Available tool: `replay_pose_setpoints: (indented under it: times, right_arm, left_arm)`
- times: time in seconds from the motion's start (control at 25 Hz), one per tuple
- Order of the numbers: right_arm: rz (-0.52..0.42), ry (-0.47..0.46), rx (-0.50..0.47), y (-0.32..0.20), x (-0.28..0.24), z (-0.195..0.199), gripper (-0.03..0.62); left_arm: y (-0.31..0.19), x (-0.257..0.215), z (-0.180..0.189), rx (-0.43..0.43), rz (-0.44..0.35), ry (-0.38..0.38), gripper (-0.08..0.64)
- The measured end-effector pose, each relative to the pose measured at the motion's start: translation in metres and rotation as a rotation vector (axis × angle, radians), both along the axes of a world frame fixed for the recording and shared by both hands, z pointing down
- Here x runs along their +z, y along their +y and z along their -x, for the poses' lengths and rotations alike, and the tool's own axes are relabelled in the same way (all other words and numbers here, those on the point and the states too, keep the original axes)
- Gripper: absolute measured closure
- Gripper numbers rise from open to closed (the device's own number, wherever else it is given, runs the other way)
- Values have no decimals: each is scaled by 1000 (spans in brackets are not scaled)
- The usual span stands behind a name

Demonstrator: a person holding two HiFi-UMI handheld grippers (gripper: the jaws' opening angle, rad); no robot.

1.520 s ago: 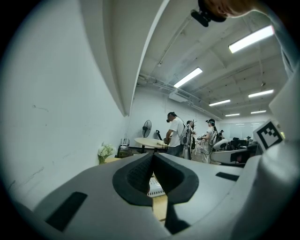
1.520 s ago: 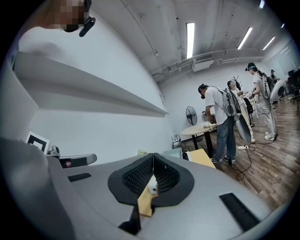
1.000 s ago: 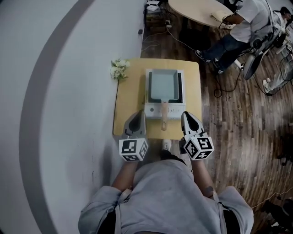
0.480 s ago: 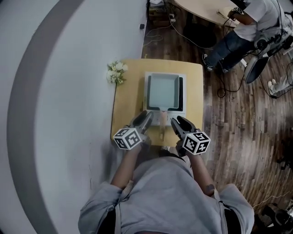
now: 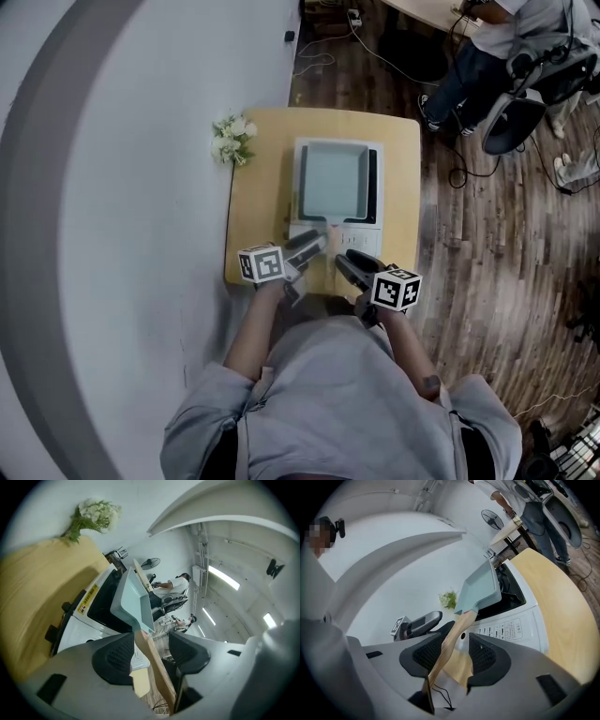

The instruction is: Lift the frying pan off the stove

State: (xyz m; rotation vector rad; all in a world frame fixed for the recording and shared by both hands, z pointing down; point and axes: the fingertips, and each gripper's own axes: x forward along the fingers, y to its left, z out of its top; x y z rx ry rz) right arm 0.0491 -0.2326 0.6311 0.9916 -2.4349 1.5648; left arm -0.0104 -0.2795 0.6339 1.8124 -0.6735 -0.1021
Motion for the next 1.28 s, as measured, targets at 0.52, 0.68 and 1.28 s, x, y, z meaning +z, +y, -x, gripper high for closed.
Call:
replay_pose_setpoints:
  times: [0.52,0.68,1.28]
  right_arm:
    - [39,-27,-22,6,4,0,431]
    - [47,-25,-42,11,7,0,431]
    - [186,-220,-215,36,7,22,397]
  left_arm:
    - [14,10,-46,249,139,234,348]
    - [19,16,-55,343,173,255,348]
    - [20,15,-65,420,288,318,419]
